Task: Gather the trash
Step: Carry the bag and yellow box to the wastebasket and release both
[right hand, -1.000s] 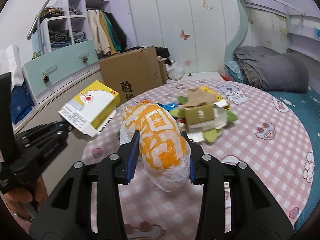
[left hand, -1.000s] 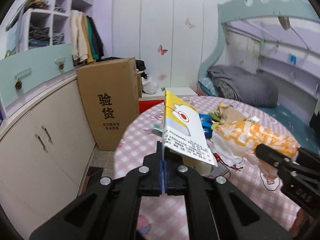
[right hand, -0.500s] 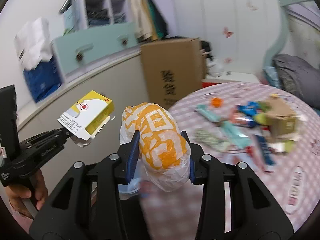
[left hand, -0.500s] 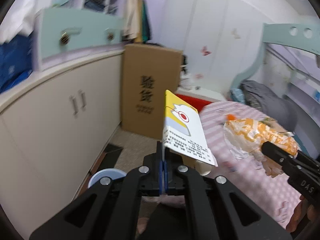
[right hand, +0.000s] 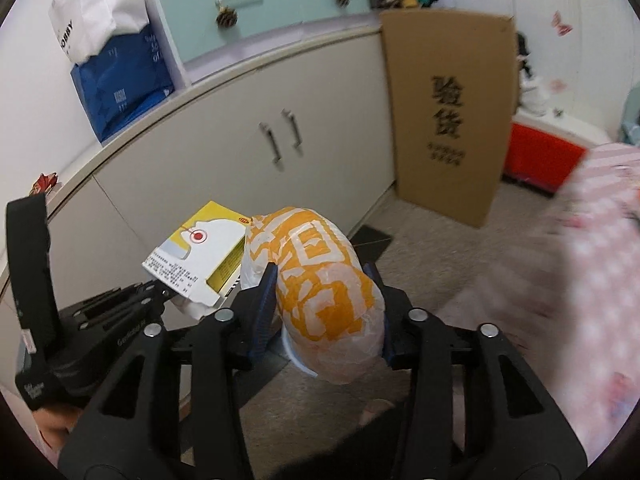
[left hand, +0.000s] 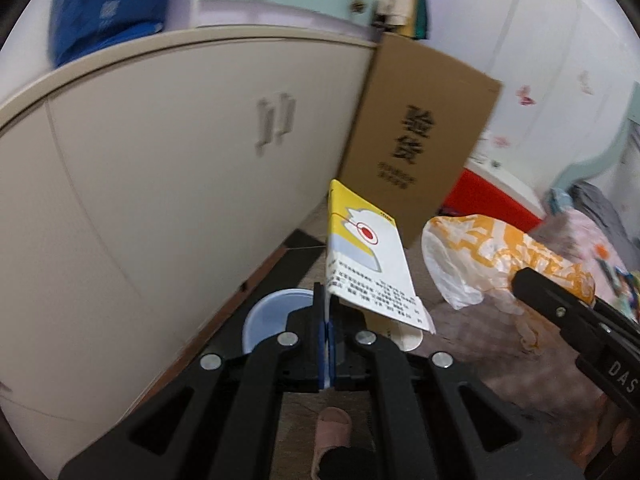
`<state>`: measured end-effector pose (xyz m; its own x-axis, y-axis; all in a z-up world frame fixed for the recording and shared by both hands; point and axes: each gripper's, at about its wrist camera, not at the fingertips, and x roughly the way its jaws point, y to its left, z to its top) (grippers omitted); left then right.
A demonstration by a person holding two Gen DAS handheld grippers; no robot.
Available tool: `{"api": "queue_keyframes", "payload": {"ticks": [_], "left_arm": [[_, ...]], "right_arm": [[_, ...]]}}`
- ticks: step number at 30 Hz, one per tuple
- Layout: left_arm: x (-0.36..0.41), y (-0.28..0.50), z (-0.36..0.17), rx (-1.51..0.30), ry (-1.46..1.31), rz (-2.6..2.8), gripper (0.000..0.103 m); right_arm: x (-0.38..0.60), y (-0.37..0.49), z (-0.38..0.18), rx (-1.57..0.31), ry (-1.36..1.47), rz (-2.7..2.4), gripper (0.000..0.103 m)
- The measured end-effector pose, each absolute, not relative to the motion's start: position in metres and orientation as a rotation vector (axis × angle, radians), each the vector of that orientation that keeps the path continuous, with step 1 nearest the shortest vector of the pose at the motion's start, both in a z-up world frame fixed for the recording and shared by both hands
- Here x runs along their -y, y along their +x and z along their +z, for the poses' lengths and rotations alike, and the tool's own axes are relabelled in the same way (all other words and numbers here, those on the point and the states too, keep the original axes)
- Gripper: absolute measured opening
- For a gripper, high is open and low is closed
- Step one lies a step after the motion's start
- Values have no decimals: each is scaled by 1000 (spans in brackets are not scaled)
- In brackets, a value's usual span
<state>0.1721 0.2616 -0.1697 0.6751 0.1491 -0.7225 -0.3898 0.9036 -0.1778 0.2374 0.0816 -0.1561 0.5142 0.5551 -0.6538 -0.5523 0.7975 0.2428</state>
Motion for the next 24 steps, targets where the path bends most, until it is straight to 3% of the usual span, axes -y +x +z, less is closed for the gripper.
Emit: {"api": "queue_keyframes", "payload": {"ticks": [1, 4, 9, 24], "left_arm": [[-268, 174, -172, -780, -334, 323, 1], [-286, 183, -185, -803, -333, 380, 1], [-297, 192, -207, -852, -336, 399, 1], [-284, 211, -225, -902, -329, 379, 2]], "right_arm": [[-91, 244, -163, -799, -1, 663, 63], [-108, 261, -186, -830, 3, 635, 73], [-109, 267, -215, -915, 58, 588, 77], [-85, 261, -205, -838, 120, 538, 83]]}}
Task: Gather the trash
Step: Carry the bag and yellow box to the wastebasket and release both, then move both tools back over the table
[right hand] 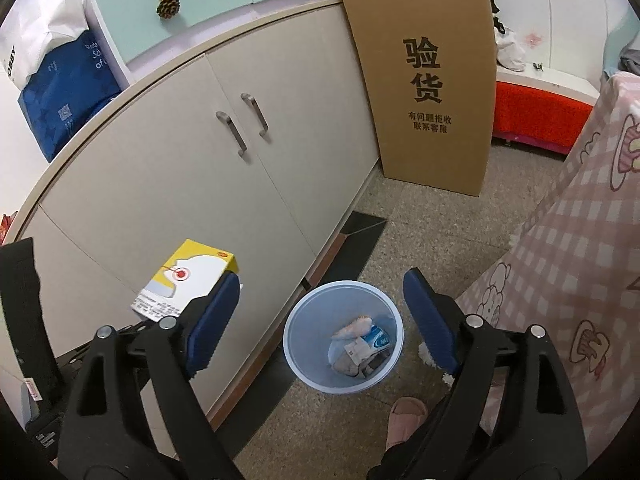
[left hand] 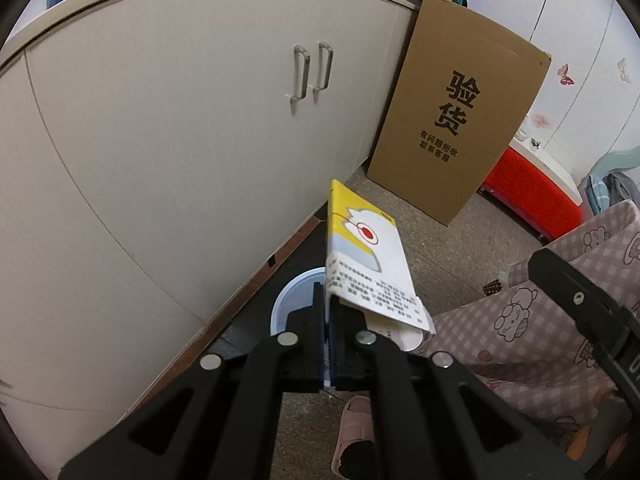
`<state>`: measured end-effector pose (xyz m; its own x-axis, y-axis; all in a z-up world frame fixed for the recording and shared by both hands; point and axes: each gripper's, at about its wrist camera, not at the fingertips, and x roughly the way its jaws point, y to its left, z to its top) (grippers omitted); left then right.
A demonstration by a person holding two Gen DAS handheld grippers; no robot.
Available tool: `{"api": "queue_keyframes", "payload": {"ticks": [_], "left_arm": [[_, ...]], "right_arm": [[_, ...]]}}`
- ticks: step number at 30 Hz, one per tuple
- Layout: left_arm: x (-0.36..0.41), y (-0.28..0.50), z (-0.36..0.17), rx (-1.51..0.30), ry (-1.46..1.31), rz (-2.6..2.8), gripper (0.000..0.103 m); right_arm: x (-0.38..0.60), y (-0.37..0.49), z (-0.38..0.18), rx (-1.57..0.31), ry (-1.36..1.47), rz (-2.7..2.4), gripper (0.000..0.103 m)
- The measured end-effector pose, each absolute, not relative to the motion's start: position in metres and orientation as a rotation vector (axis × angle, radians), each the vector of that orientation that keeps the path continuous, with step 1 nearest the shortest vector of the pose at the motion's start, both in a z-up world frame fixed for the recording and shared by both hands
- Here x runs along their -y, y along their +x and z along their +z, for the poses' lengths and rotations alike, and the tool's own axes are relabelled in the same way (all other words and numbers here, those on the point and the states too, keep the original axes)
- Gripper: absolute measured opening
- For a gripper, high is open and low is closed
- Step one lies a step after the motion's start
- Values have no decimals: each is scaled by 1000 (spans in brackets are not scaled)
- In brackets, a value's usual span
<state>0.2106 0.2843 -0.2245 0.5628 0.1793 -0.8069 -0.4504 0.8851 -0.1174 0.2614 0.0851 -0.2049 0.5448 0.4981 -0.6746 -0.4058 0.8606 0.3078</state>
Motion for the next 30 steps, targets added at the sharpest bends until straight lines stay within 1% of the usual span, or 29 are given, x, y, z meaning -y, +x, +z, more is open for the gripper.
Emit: {"api": "queue_keyframes", "payload": {"ticks": [11, 13, 14, 16, 17, 24, 30], "left_arm": [[-274, 230, -209, -878, -306, 360, 2], [-274, 233, -205, -858, -307, 360, 3], [-274, 234, -204, -850, -308, 365, 7], [-278, 240, -206, -870, -328, 391, 55], [-279, 242, -207, -875, -336, 398, 83], [-272, 224, -194, -830, -333, 425, 83], [-259, 204, -175, -800, -349, 404, 83]], "right_arm": [[-72, 264, -198, -794, 180, 513, 83], [-67, 265, -199, -790, 207, 504, 84], [-65, 266, -199, -792, 220, 500, 84], [-62, 267, -199, -795, 235, 496, 84], [-61, 267, -199, -796, 238, 495, 84], [-54, 261, -193, -788, 235, 496, 84], [-40, 248, -172, -751, 240, 493, 84]]}}
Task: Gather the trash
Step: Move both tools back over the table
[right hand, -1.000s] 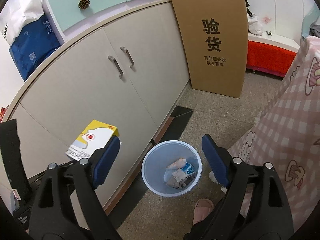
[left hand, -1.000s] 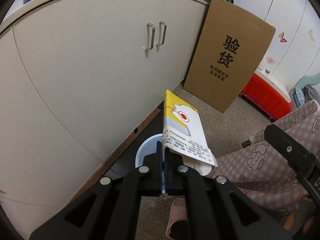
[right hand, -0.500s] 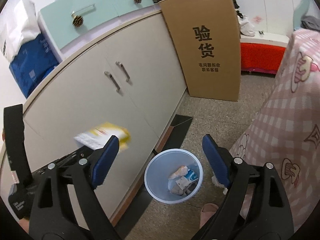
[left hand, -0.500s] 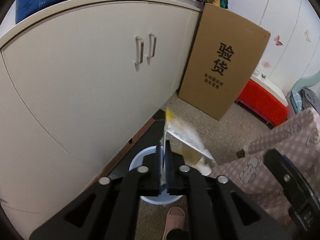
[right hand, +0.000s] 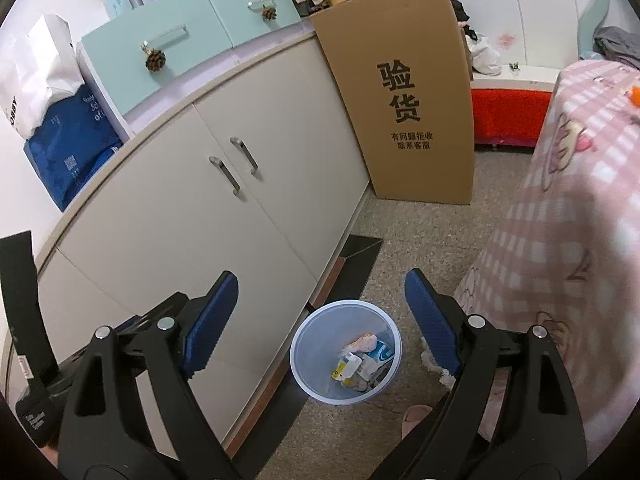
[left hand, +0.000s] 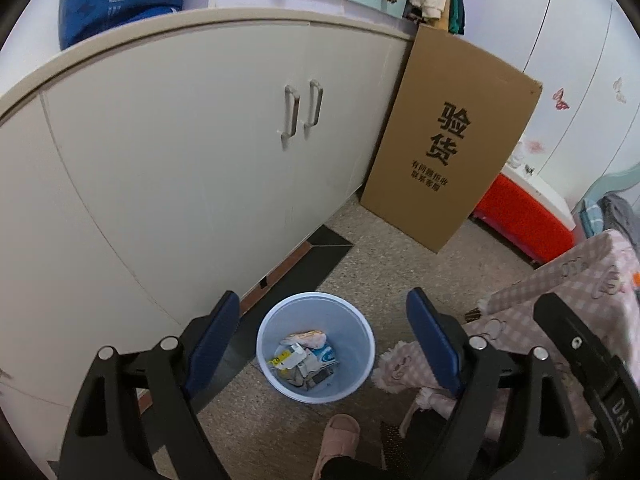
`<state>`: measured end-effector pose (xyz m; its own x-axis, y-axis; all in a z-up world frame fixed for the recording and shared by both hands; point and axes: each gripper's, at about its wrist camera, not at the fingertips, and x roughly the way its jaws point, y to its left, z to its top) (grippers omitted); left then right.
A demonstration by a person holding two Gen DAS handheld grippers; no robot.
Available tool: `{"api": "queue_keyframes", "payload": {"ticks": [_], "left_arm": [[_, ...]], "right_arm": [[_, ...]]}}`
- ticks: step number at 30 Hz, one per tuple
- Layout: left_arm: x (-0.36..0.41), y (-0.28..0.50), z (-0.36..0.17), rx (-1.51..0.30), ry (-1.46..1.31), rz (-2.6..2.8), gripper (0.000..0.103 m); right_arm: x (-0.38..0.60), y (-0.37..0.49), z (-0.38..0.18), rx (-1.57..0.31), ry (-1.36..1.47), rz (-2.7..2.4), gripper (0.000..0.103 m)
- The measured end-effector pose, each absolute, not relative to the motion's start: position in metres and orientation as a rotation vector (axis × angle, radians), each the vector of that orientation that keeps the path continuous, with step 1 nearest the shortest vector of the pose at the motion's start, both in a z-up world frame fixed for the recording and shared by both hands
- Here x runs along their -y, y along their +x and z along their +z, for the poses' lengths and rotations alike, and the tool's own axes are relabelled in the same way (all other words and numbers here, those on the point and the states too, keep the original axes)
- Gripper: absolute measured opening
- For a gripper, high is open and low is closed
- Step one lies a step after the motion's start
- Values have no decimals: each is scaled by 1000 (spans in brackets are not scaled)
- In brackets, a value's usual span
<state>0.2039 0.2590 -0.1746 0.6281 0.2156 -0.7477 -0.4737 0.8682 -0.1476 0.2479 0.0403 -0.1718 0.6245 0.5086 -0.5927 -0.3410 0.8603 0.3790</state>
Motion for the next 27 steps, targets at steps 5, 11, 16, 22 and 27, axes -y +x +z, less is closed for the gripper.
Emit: {"api": "queue_keyframes", "payload": {"ticks": [5, 11, 16, 22, 27], "left_arm": [[-244, 183, -149, -752, -356, 378, 83], [-210, 157, -108, -680, -331, 325, 83], [-165, 145, -81, -646, -290, 238, 83], [-95, 155, -70, -675, -270, 106, 85], [-25, 175, -76, -746, -236, -12, 85]], "right_arm": [[-27, 233, -146, -706, 245, 498, 84], [1, 208, -107, -633, 249, 503, 85], [41, 192, -81, -600, 233, 476, 85], [117, 186, -63, -588, 206, 400, 85], [179, 189, -65, -598, 186, 322, 85]]}}
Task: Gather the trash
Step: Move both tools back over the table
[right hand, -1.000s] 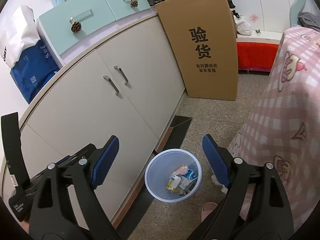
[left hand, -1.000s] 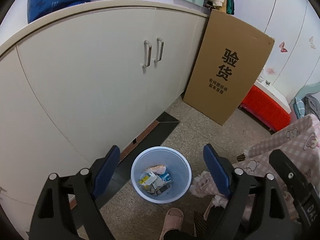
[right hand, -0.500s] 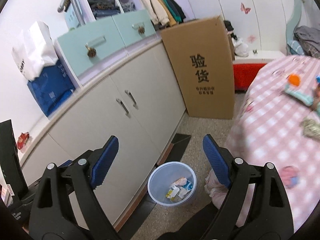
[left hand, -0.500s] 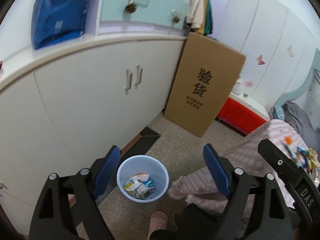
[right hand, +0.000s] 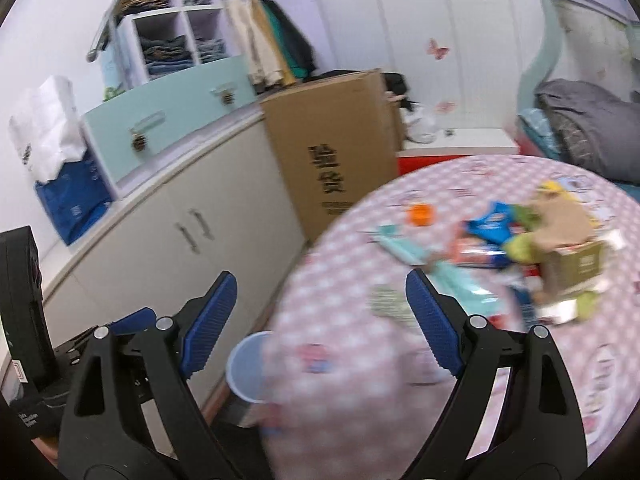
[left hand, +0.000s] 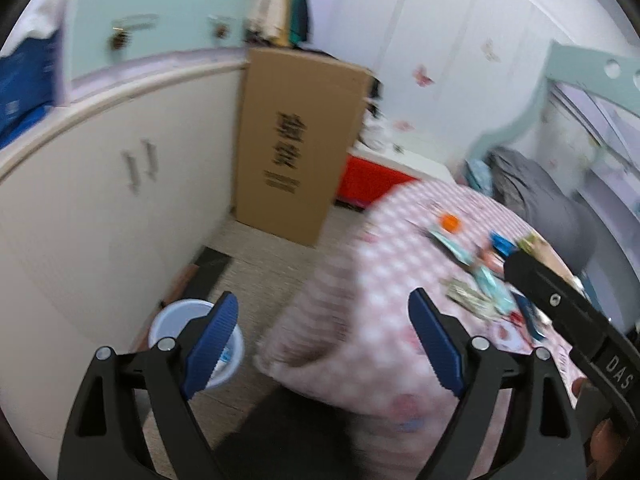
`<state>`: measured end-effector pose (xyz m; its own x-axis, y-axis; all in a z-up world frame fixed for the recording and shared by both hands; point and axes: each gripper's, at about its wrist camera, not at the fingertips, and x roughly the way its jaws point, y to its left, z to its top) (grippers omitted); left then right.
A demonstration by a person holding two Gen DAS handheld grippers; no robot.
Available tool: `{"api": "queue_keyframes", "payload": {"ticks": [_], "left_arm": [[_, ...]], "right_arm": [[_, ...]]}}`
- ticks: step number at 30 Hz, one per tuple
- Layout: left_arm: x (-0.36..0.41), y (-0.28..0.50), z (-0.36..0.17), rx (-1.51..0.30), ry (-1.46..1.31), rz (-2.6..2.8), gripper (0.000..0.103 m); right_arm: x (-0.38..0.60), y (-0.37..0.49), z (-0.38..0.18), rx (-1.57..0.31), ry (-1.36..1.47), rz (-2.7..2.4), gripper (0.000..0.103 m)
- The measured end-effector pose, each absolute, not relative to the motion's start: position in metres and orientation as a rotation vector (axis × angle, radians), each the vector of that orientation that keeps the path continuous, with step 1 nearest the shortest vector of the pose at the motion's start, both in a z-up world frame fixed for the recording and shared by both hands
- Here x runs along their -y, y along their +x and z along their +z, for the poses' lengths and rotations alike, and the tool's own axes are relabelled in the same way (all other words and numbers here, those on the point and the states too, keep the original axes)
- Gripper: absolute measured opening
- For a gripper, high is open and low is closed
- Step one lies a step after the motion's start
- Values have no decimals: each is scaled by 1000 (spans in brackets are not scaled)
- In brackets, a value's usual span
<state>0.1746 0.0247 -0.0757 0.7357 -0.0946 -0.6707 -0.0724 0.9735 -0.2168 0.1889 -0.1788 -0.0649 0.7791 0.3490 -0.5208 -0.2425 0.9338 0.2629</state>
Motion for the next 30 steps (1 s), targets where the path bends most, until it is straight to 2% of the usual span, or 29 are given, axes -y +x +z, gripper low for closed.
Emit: {"api": "queue_keyframes", "payload": {"ticks": [8, 17, 19, 20, 24, 25, 29, 30], "left_arm": [[61, 211, -94, -863, -223, -125, 85], [99, 249, -113, -912, -189, -48, 85], [106, 258, -117, -926, -166, -19, 82], [109, 261, -119, -933, -158, -13, 76], [122, 270, -124, -923, -53, 3, 75], [124, 272, -125, -923, -31, 4, 72], [114, 272, -123, -896, 16, -5, 28], [109, 271, -122, -895, 4, -24, 23]], "right_arm": [[251, 203, -72, -619, 225, 266, 85], [272, 218, -78, -597, 147, 184, 85], [277, 221, -79, -598, 147, 178, 85], [278, 223, -80, -598, 146, 176, 85], [279, 227, -82, -603, 147, 176, 85], [279, 227, -82, -604, 144, 176, 85], [271, 229, -81, -617, 119, 193, 85], [269, 229, -81, -622, 112, 198, 85]]}}
